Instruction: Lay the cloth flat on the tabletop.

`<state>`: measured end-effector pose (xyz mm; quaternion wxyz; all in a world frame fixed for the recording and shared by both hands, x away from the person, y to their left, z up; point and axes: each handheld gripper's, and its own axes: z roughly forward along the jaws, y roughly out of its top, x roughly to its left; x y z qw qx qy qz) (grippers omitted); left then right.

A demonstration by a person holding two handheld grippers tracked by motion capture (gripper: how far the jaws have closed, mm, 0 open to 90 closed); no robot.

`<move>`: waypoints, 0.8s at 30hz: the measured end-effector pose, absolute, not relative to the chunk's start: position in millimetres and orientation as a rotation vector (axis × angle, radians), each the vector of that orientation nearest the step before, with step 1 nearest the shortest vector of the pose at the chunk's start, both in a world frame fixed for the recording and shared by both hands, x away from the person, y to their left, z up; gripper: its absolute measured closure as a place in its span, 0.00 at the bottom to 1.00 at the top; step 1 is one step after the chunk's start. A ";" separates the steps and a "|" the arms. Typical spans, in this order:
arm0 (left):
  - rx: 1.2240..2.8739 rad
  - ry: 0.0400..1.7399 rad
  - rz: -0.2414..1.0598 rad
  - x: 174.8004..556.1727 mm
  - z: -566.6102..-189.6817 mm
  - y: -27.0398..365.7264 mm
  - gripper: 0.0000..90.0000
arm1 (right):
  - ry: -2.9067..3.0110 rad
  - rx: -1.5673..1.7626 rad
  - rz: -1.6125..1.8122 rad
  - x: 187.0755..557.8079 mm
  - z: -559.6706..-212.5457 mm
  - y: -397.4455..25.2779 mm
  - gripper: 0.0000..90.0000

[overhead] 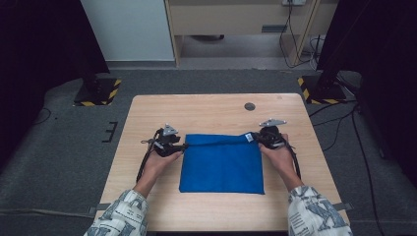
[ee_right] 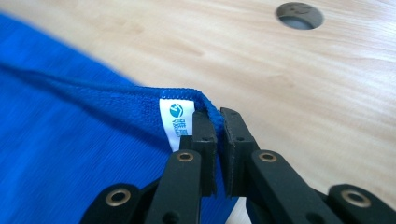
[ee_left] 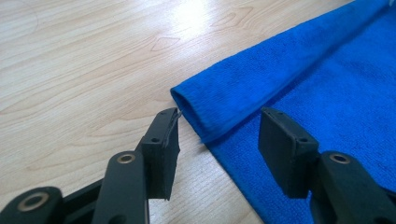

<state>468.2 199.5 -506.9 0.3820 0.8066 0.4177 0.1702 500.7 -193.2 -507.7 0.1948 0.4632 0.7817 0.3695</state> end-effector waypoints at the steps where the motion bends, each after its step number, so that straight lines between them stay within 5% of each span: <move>1: 2.055 1.072 0.439 468.3 -507.0 199.9 0.53 | 2.176 1.328 1.045 509.1 -508.0 -195.0 0.95; 9: 2.043 1.087 0.428 470.4 -506.5 202.7 0.53 | 2.089 1.521 1.094 551.7 -517.2 -197.7 0.94; 16: 2.061 1.085 0.430 474.5 -508.4 199.3 0.53 | 2.007 1.590 0.985 560.2 -529.1 -193.2 0.50; 24: 2.074 1.071 0.450 466.9 -509.7 196.8 0.52 | 2.059 1.503 0.938 527.0 -530.3 -192.9 0.32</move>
